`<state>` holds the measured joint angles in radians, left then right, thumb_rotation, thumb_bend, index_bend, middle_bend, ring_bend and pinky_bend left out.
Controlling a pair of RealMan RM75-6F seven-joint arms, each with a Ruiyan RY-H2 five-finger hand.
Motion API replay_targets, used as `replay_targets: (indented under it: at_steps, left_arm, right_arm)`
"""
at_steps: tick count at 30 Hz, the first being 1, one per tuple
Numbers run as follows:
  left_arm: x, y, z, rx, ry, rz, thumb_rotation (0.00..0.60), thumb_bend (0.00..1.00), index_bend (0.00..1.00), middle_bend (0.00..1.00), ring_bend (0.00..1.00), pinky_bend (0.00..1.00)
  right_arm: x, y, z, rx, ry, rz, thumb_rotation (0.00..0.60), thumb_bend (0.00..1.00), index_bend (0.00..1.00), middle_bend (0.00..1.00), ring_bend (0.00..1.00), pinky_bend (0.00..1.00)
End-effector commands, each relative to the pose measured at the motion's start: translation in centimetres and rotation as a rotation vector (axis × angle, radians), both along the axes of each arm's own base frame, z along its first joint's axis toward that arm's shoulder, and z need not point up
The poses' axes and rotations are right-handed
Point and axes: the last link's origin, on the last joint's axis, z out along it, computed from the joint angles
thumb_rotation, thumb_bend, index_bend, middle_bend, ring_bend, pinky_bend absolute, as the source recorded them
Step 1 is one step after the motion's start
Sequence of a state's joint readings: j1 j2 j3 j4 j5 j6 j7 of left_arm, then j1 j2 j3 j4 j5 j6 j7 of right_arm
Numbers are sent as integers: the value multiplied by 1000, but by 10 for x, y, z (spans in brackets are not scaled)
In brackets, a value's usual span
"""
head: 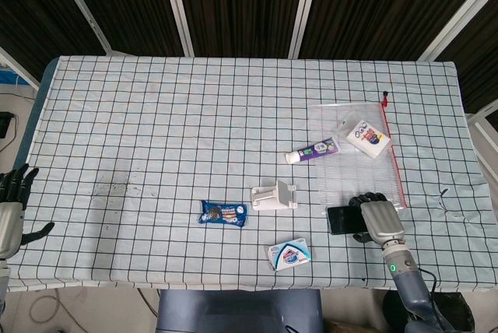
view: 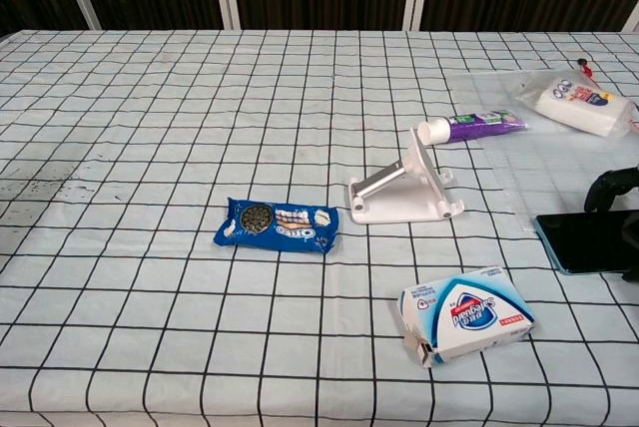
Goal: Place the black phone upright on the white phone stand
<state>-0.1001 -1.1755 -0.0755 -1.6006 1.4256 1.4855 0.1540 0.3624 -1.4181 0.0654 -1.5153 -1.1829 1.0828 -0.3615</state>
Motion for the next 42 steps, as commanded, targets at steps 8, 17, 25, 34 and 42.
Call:
replay_targets:
  at_steps: [8, 17, 25, 34, 42]
  left_arm:
    - [0, 0, 0, 0, -1, 1, 600, 0, 0, 0, 0, 0]
    - [0, 0, 0, 0, -3, 0, 600, 0, 0, 0, 0, 0]
    - [0, 0, 1, 1, -7, 1, 600, 0, 0, 0, 0, 0]
    - [0, 0, 1, 2, -9, 2, 600, 0, 0, 0, 0, 0]
    - [0, 1, 1, 3, -11, 3, 600, 0, 0, 0, 0, 0]
  right_arm:
    - [-4, 0, 0, 3, 9, -10, 600, 260, 454, 435, 314, 300]
    - [-5, 0, 0, 4, 5, -1, 600, 360, 580, 569, 489, 514]
    - [-3, 0, 2, -5, -17, 18, 600, 397, 592, 579, 499, 530]
    - [5, -2, 6, -35, -80, 33, 600, 398, 592, 579, 499, 530]
    - [24, -9, 20, -120, -232, 59, 600, 398, 592, 578, 499, 530]
